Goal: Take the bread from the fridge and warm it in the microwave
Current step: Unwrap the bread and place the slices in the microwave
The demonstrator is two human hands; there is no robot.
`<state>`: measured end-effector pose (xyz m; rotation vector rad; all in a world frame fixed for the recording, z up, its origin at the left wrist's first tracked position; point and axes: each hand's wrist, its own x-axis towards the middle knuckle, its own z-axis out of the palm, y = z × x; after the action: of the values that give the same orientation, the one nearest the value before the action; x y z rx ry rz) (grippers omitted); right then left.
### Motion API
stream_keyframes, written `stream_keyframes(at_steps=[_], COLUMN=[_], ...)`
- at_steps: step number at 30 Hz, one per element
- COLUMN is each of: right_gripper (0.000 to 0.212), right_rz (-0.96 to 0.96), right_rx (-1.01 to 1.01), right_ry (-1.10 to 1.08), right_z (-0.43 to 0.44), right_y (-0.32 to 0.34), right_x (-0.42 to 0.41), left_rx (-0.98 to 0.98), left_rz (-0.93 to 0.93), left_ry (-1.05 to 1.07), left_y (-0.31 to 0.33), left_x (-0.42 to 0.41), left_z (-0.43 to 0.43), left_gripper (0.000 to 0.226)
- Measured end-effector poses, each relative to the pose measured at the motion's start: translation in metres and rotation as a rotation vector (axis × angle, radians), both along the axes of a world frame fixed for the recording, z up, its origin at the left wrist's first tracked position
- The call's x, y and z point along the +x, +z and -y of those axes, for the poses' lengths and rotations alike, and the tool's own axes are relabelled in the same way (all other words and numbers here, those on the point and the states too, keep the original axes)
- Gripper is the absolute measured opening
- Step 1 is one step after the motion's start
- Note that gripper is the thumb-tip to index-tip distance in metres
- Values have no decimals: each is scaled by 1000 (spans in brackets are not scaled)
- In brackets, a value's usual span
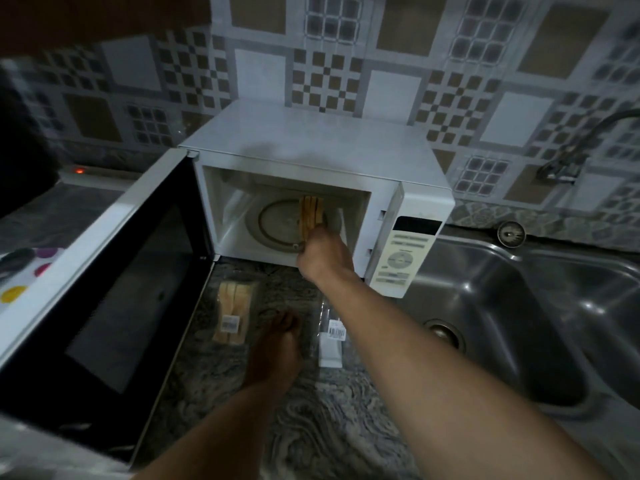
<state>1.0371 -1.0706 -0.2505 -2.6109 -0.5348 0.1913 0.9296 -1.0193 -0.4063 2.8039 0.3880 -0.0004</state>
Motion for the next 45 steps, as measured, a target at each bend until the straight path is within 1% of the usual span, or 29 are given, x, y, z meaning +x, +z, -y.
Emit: stream_keyframes(at_steps=[1,3,5,6,7,8,9,11,12,13,14,16,18,20,21,22,23,24,25,28,29,30,32,33,35,36,38,42,45], right_gripper=[29,17,5,4,4,11,19,34,39,40,35,26,36,52,61,64,59,53,52,71,73,72,59,56,60,56,46,46,37], right_rz=[-3,1,-9,-18,-29,-35,-48,-67,-74,-96,-120,-196,-265,-324,-361,-382,-387,-379,-364,-241,-212,-171,-97,-48,59,88,74,138,193], right_rx=[10,30,42,37,31,33,27,24,19,12,20,85,166,220,226,222,204,190,179,138,132,109,82,49,-50,-71,-87,-145,-134], right_ry=[-1,4,29,36,39,44,46,48,58,70,83,69,34,18,14,14,1,-14,-20,26,30,41,70,87,156,195,249,342,387], right_z=[1,-1,-5,-7,-10,-14,-19,-27,-31,-33,-35,-39,-42,-42,-41,-40,-40,-40,-40,-41,-40,-39,-37,-36,-35,-34,-33,-32,-34], right_y=[-1,-4,-9,-12,-15,-20,-28,-45,-52,-60,-68,-80,-91,-96,-94,-92,-93,-93,-94,-97,-96,-96,-97,-100,-108,-110,-115,-119,-120], right_x=[-8,-23,-38,-45,-52,-59,-66,-82,-90,-97,-102,-114,-122,-129,-133,-135,-135,-135,-135,-138,-139,-139,-139,-138,-137,-138,-137,-130,-126], left_rx=[-40,-118,-173,-170,-154,-135,-147,-207,-238,-272,-275,-253,-265,-311,-319,-311,-268,-228,-213,-307,-292,-254,-196,-202,-235,-247,-280,-309,-415], left_rz=[47,132,166,171,173,198,209,255,340,432,501,552,553,518,508,503,498,489,475,340,292,242,158,132,97,88,90,63,40], left_ry=[0,25,65,61,44,40,80,225,310,391,442,479,511,562,591,607,611,605,608,602,595,585,536,501,437,417,386,290,243], left_y=[0,2,5,4,2,-2,-7,-9,-8,-5,-2,5,8,11,15,20,22,22,23,24,25,27,30,33,36,38,43,45,44], left_x=[-10,-31,-49,-57,-65,-72,-80,-95,-100,-103,-104,-105,-105,-106,-106,-106,-103,-100,-97,-88,-87,-85,-82,-80,-79,-79,-79,-77,-77], left_z=[3,8,7,5,1,-2,-4,-7,-10,-13,-16,-25,-35,-40,-41,-42,-45,-49,-53,-63,-66,-69,-76,-80,-86,-89,-94,-106,-115], left_gripper=[64,52,46,45,45,46,48,47,40,29,21,17,23,33,33,30,27,25,25,38,42,44,39,36,34,34,34,33,39])
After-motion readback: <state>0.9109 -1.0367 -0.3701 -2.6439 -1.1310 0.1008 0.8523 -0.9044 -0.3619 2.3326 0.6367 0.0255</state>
